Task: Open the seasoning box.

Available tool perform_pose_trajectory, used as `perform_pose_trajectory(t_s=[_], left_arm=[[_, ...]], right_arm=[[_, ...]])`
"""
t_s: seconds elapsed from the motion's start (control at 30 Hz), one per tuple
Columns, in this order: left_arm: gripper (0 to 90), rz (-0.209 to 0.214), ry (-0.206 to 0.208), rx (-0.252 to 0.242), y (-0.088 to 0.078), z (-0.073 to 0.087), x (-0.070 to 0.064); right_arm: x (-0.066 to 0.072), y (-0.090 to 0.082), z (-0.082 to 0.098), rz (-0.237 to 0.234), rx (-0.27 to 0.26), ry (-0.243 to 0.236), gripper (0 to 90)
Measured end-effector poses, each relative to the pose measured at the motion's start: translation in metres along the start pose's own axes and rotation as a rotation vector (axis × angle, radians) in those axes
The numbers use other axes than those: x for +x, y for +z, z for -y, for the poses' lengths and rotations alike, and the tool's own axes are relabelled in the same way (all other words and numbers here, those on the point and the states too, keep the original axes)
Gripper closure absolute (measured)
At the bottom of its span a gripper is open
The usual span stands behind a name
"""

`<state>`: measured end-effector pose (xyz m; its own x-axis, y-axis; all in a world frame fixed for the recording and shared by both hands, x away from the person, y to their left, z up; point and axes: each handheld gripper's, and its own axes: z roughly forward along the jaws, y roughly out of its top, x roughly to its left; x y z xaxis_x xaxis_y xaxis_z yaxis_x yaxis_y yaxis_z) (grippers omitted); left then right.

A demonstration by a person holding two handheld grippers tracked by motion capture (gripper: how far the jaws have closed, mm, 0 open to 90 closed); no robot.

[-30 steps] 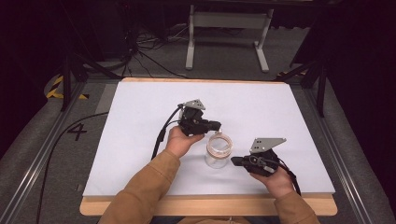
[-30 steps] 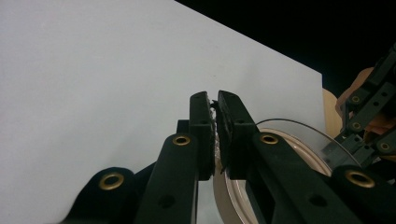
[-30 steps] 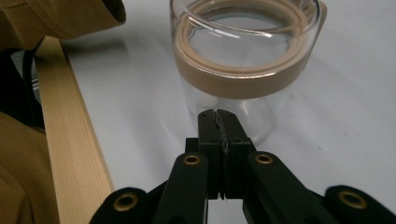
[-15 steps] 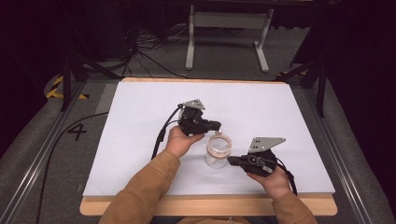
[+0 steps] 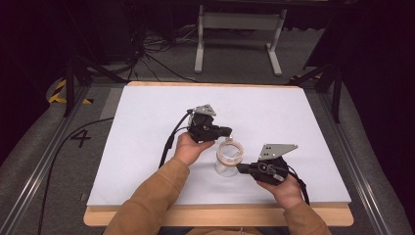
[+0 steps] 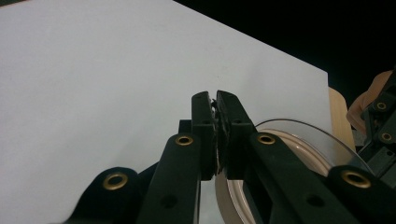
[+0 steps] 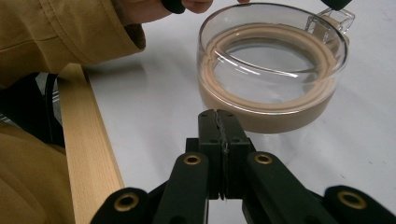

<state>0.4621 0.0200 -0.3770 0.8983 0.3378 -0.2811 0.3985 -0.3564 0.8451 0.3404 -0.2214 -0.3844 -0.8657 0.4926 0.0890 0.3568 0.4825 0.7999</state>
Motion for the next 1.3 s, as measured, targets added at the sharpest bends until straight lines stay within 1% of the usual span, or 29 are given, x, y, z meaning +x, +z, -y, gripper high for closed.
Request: perform_pose_trajectory(t_s=[0.13,0.2,0.7,1.07,1.13,1.2,1.23,1.27,1.3], left_arm=[[86.5,0.0,-0.001,0.005,-0.0004,-0.0002,0.0005],[86.5,0.001,-0.004,0.0,0.0,0.0001,0.0006],[86.4,0.011,-0.016,-0.003,0.0005,0.0005,0.0029],[86.7,0.013,-0.028,-0.003,0.0007,0.0006,0.0031],[86.5,0.008,-0.024,-0.003,0.0002,0.0003,0.0027],[86.4,-0.025,-0.017,-0.002,-0.0016,-0.0003,0.0014],[86.2,-0.031,-0.012,-0.003,-0.0026,-0.0003,0.0017],[85.9,-0.033,-0.021,-0.011,-0.0065,-0.0002,0.0031],[85.9,-0.033,-0.021,-0.011,-0.0065,-0.0002,0.0031]], right_arm=[[-0.0004,-0.0003,-0.0007,0.006,-0.006,0.004,89.4],[-0.0007,-0.0008,-0.0015,0.003,-0.014,0.01,89.5],[-0.0003,0.0006,-0.0026,0.0,-0.016,0.011,89.4],[-0.0008,-0.0004,-0.0038,0.006,-0.041,0.012,89.4],[-0.0008,-0.0007,-0.0039,0.009,-0.046,0.013,89.5],[-0.0006,-0.0018,-0.0044,0.011,-0.052,0.013,89.5],[-0.0007,-0.0022,-0.0044,0.012,-0.054,0.012,89.5],[-0.0012,-0.0026,-0.0046,0.011,-0.058,0.011,89.4],[-0.0013,-0.0028,-0.0049,0.011,-0.059,0.013,89.5]])
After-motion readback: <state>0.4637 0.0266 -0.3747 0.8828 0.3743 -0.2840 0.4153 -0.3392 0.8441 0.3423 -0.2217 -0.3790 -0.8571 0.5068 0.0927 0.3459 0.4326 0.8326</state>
